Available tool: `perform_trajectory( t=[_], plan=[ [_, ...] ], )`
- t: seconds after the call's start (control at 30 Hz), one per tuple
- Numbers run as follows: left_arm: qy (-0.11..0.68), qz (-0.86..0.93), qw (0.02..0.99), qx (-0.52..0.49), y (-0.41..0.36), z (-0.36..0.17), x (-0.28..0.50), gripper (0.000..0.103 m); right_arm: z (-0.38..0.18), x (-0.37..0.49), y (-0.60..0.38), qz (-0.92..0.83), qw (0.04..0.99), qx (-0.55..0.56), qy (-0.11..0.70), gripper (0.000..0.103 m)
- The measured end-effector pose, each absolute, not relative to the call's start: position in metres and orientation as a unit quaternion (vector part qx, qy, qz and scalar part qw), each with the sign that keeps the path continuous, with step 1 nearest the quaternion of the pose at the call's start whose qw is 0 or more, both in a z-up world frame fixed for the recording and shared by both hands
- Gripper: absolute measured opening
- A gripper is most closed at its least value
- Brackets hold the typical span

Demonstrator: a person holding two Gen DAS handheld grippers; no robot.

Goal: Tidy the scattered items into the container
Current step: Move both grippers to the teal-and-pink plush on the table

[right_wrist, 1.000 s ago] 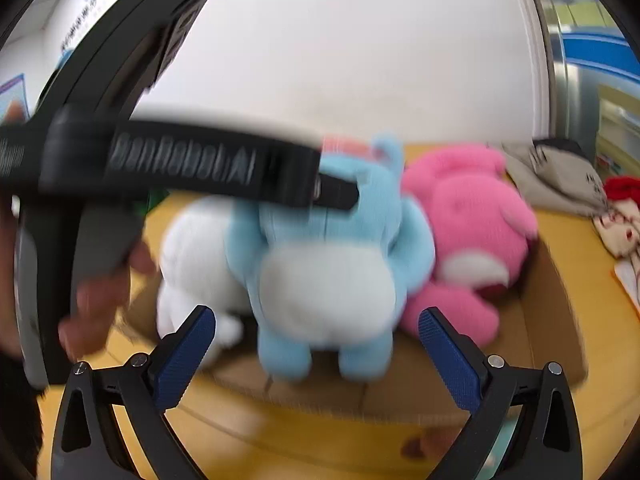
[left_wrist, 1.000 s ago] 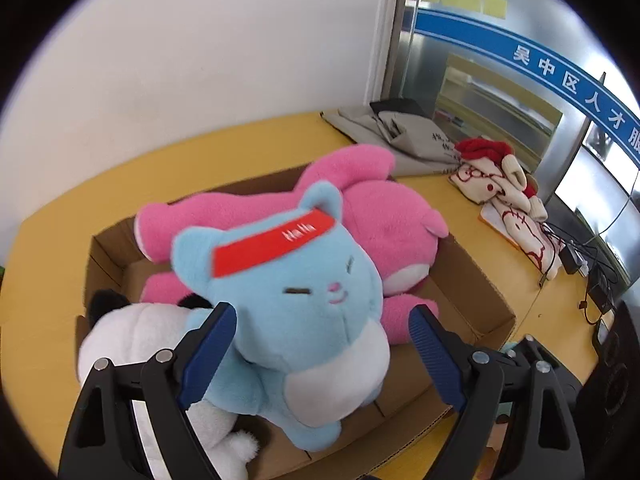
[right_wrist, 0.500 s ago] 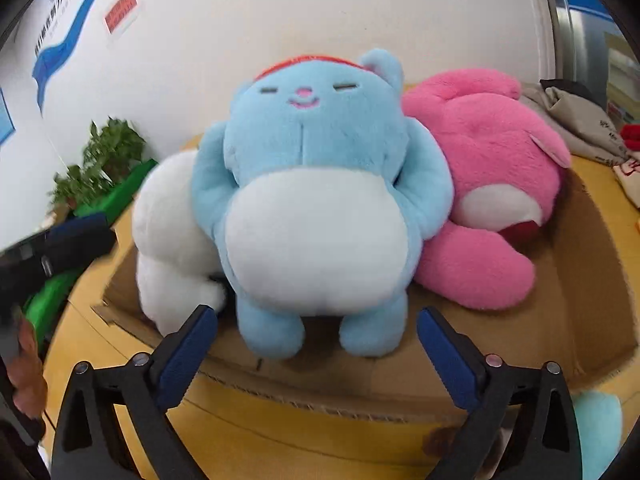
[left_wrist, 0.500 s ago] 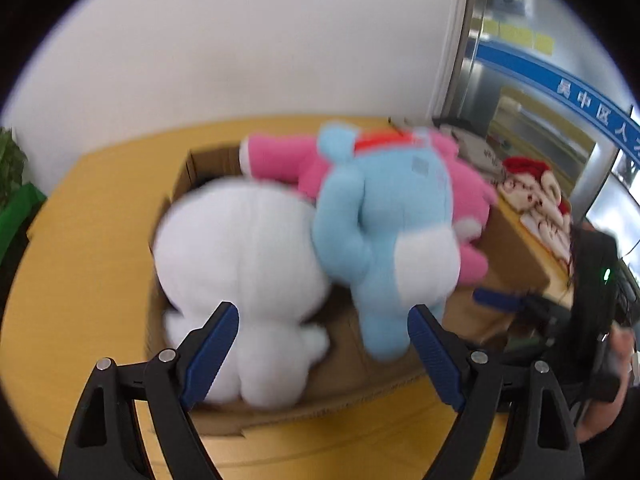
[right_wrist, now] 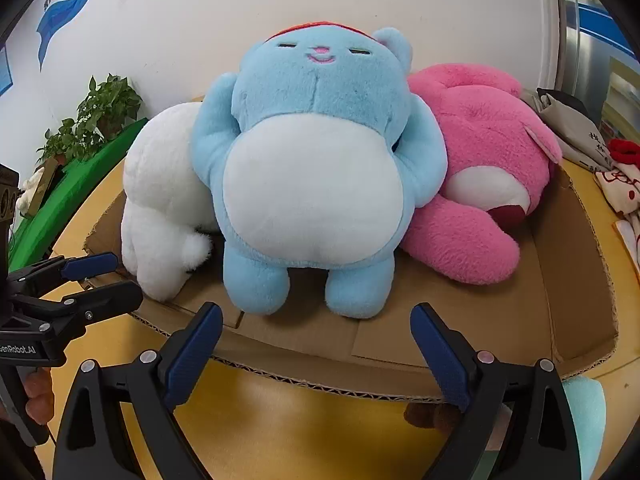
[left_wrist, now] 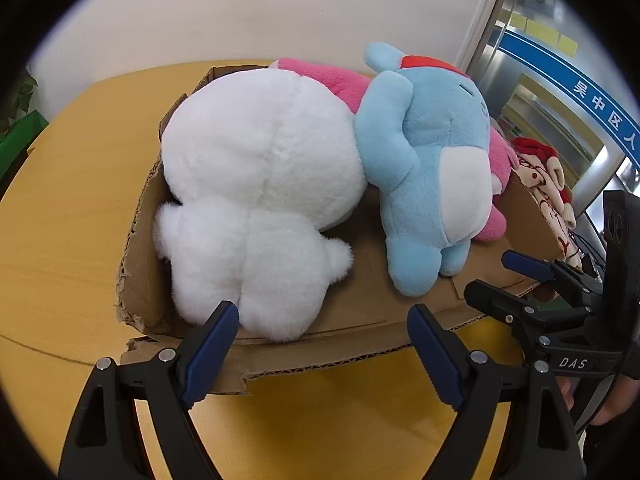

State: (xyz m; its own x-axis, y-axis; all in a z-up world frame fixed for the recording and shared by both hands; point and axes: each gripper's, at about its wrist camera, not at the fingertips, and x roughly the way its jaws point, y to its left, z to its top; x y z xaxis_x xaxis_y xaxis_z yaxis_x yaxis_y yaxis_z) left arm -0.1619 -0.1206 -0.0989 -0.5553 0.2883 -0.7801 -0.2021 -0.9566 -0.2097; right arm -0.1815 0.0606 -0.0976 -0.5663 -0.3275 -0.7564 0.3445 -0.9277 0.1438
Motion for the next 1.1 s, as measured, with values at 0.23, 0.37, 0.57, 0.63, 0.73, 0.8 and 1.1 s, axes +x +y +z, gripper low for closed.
perform_trajectory(
  t=[0.23,0.37,0.57,0.63,0.73,0.8,1.1],
  plan=[
    [-0.046,0.881,0.132,-0.452,-0.125,-0.099,-0.143,0.087,-0.092,-0.161,0.067,-0.881,0.19,0.433,0.01,0.097],
    [-0.055,0.886,0.131,-0.441,-0.13,-0.092,-0.13,0.087,-0.084,-0.155,0.071,-0.879,0.194,0.435,-0.002,0.098],
    [-0.08,0.895,0.136,-0.416,-0.144,-0.068,-0.111,0.087,-0.048,-0.143,0.081,-0.895,0.226,0.384,-0.01,0.103],
    [-0.08,0.898,0.136,-0.412,-0.144,-0.063,-0.106,0.087,-0.045,-0.154,0.077,-0.896,0.225,0.383,-0.008,0.103],
    [-0.084,0.898,0.134,-0.41,-0.145,-0.062,-0.098,0.087,-0.055,-0.181,0.066,-0.885,0.234,0.403,-0.019,0.103],
    [-0.088,0.897,0.132,-0.413,-0.146,-0.065,-0.094,0.087,-0.075,-0.201,0.058,-0.871,0.224,0.436,-0.016,0.103],
    [-0.105,0.891,0.123,-0.424,-0.154,-0.077,-0.08,0.087,-0.11,-0.208,0.041,-0.859,0.194,0.474,-0.01,0.1]
  ],
)
